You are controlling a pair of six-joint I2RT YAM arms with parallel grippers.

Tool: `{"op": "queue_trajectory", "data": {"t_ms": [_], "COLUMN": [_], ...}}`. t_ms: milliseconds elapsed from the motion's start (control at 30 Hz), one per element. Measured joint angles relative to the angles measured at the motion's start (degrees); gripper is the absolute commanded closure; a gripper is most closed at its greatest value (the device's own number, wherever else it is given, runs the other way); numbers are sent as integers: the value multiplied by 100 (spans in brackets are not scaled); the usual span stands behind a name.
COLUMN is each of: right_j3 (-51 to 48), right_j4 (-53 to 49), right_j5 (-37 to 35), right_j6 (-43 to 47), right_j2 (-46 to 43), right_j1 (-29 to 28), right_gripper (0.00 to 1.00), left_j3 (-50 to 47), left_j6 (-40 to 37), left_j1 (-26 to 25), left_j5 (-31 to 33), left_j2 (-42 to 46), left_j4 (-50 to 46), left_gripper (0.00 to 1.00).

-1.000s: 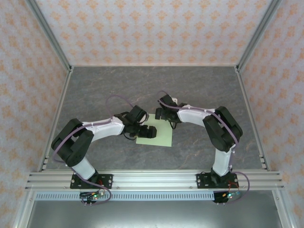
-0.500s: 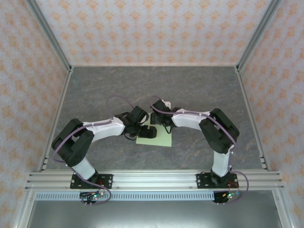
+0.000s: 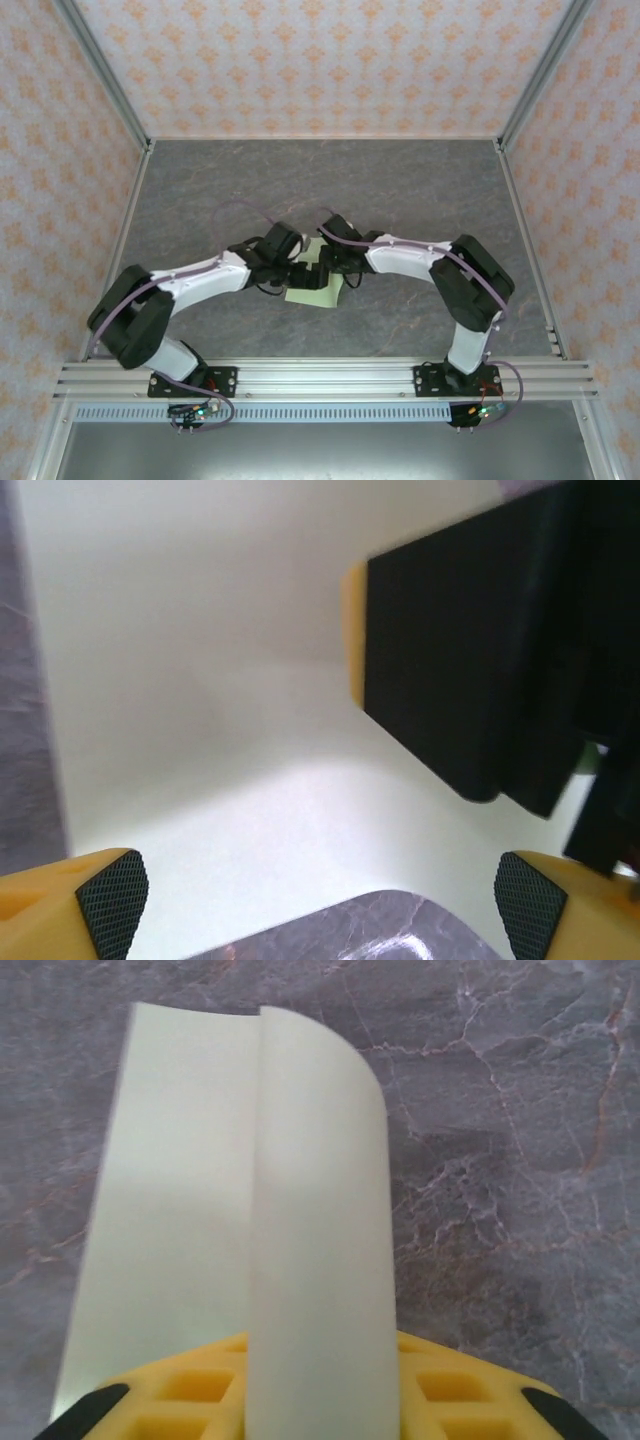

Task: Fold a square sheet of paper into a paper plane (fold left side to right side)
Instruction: Pick up the square sheet of paper from the center of the table.

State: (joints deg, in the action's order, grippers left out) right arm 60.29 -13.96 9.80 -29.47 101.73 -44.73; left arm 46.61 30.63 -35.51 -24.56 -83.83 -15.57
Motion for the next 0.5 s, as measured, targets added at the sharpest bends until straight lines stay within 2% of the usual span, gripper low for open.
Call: {"op": "queue_trajectory", "data": {"t_ms": [100,267,500], "right_j3": [-264,-966,-1303], "right_j4": [229,990,1617], "right_j5": [345,1335,2756], "right_j6": [-17,-162,-223], "right_j2": [-372,-1204,-2485], "right_j1": [155,656,1408], "right_gripper": [77,77,77], "left_j3": [-153,-323,-426], "left_j6": [0,72,240], "left_j1": [407,1001,1198], "left_j5": [-181,-476,-1108], "left_j2": [616,1633,2579], "left_j4": [0,28,426], "left_gripper": [6,3,0]}}
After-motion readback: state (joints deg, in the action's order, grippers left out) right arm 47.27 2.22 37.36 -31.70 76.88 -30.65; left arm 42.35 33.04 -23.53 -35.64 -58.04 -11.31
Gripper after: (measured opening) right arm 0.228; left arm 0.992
